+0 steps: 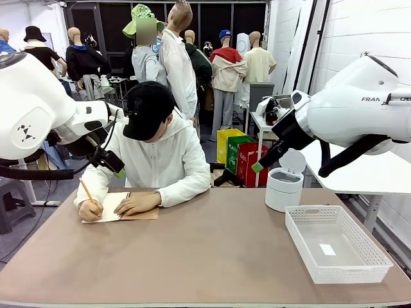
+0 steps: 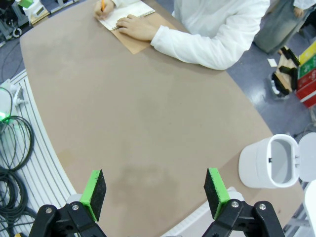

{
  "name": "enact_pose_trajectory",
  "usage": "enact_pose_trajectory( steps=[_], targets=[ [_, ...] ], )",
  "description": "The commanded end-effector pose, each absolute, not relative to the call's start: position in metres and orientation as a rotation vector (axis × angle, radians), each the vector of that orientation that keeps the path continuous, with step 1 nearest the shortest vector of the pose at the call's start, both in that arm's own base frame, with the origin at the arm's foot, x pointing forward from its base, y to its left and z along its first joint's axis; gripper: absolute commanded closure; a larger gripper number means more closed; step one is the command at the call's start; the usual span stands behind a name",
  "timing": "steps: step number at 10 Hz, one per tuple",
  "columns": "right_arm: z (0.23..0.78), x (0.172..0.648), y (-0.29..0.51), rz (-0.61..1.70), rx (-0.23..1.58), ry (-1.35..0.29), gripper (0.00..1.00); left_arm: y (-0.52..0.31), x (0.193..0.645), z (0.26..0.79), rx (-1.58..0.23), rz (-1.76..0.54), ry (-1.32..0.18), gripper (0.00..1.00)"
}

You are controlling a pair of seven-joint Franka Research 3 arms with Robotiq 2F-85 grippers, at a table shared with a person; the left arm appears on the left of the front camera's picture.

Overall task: Sort the paper based on its condition.
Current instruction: If a person hands you a paper, place it in the Organizing basket , and if it's crumpled, put it in the Trash can.

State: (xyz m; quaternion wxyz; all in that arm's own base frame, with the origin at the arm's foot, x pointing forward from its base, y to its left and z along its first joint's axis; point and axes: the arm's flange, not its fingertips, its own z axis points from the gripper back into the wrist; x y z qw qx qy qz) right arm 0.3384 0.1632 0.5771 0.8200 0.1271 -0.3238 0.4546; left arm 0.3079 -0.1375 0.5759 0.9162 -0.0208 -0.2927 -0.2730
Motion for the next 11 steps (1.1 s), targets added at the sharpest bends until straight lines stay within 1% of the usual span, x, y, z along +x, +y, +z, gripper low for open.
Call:
enact_pose_trajectory(
  steps=[1, 11],
  targets=[
    [0.5769, 0.3382, 0.1629, 0.974, 0.271, -0.683, 0.00, -0.1372, 0.3080, 0.5756, -0.042, -0.562, -0.602, 0.00],
    [0.5769, 0.3382, 0.1629, 0.974, 0.271, -0.683, 0.00, -0.1372, 0.3080, 0.5756, -0.042, -0.562, -0.602, 0.00]
  ],
)
